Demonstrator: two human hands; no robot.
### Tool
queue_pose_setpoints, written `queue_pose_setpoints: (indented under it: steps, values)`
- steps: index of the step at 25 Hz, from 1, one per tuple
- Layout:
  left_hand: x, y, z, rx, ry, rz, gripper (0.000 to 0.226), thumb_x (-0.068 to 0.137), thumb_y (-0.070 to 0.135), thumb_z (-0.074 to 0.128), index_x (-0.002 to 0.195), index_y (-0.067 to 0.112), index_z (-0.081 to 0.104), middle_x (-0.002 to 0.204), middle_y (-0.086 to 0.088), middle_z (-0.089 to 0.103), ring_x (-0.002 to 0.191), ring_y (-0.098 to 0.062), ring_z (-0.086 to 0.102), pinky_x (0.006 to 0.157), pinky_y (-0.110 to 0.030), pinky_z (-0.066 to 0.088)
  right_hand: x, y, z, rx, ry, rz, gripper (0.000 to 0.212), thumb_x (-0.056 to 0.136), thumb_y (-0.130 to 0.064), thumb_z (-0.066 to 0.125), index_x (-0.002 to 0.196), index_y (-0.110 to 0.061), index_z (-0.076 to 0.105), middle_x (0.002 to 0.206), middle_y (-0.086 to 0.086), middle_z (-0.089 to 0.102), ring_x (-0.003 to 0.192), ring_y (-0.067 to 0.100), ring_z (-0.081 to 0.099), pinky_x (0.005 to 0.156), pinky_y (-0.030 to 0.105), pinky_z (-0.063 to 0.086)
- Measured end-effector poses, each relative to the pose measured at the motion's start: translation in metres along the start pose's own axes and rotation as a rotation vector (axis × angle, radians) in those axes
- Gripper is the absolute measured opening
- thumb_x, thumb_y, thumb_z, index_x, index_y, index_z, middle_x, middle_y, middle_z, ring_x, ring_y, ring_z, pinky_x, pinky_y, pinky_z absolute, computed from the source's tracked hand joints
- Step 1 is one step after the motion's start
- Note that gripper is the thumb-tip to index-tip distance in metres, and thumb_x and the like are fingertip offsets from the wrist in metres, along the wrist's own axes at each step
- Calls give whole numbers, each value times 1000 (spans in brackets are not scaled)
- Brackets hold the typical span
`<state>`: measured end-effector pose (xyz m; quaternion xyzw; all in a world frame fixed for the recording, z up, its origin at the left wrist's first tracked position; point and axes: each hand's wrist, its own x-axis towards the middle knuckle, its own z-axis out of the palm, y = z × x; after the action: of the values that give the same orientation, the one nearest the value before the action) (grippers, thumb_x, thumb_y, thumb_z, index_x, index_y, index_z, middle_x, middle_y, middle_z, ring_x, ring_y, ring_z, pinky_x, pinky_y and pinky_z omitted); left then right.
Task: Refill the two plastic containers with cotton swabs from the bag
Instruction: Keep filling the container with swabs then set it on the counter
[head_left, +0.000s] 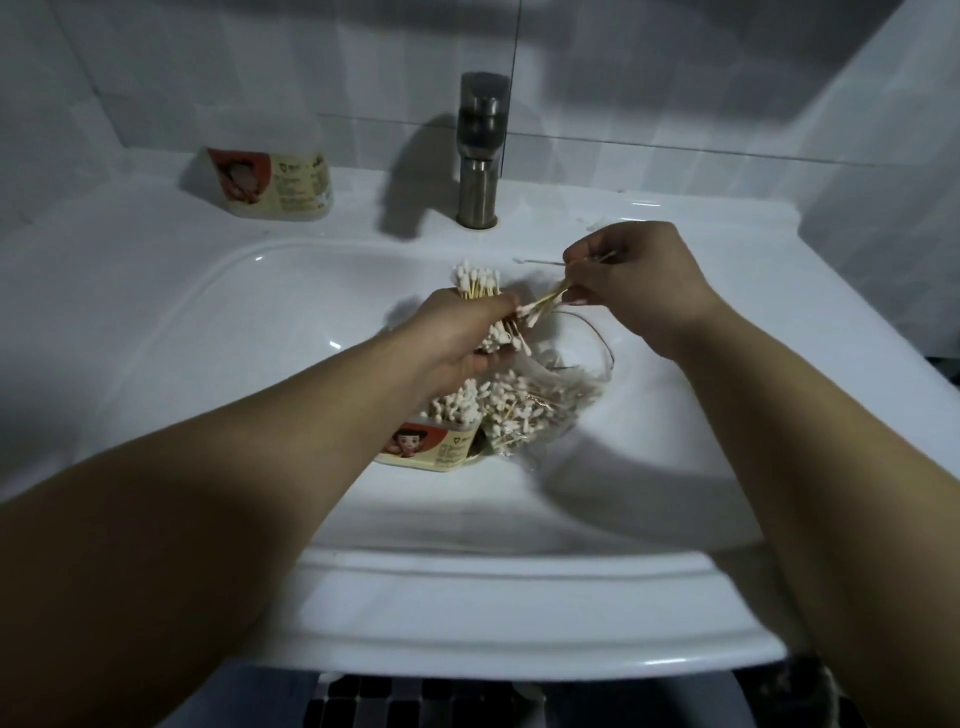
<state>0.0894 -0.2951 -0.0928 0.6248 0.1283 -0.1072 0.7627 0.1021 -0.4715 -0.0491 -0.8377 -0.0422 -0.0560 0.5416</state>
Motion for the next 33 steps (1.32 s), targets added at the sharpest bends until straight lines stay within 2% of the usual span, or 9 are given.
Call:
queue_pose_setpoints:
  steps: [3,5,9,10,14,18,21,26,33]
  values:
    - [-2,4,-3,-51,1,2,14,101,18,63,93,7,67,79,-5,69,71,-15,67,85,-44,62,4,3,-7,19,49,16,12,86,-1,70,80,-10,73,75,5,71,71,25,77,88,67,54]
    - [-3,6,-1,-86,30,4,22,103,20,60,84,8,61,68,-4,60,62,-15,59,79,-40,61,5,4,-9,-6,58,20,12,86,-2,69,79,-11,73,73,5,71,71,25,77,88,66,55]
    - [-5,5,2,-47,61,20,21,101,19,64,83,9,61,61,-2,58,59,-15,56,64,-32,59,2,2,-9,-97,24,8,14,88,-1,67,80,-12,73,74,5,71,75,25,78,74,36,63]
    - [-5,5,3,-30,50,26,19,100,20,66,85,9,63,61,-2,59,59,-14,56,60,-28,56,2,1,-8,-92,31,-4,14,88,-1,67,80,-12,73,74,4,71,75,25,78,75,34,63]
    - [-10,6,4,-58,-50,-3,23,95,23,72,104,2,69,84,-7,69,67,-11,62,62,-24,56,4,3,-2,54,124,-25,12,87,0,67,83,-10,74,74,3,72,71,23,77,86,47,62]
    - [-15,8,6,-225,-120,-62,32,96,22,69,118,-1,63,109,-19,70,88,-28,75,74,-38,65,-1,2,10,79,126,-50,14,90,-1,66,86,-12,73,81,8,74,71,21,77,83,43,63]
    - [-13,10,5,-266,-108,-40,27,97,13,68,119,-2,65,114,-19,69,80,-23,76,67,-34,64,-4,1,19,27,64,-86,16,90,-4,68,83,-17,73,81,6,74,72,20,77,83,42,63]
    - [-10,13,3,-246,-75,-26,4,97,1,63,96,1,67,72,-7,71,56,-9,66,61,-21,57,-5,-2,18,27,44,-73,17,90,-2,69,82,-17,73,77,2,72,68,19,76,83,40,63]
    - [-11,15,-1,-201,-58,0,11,97,-2,62,88,3,67,68,-6,65,60,-10,59,57,-20,52,0,-1,7,134,117,-28,16,87,3,70,82,-12,74,76,4,72,70,22,77,85,45,63]
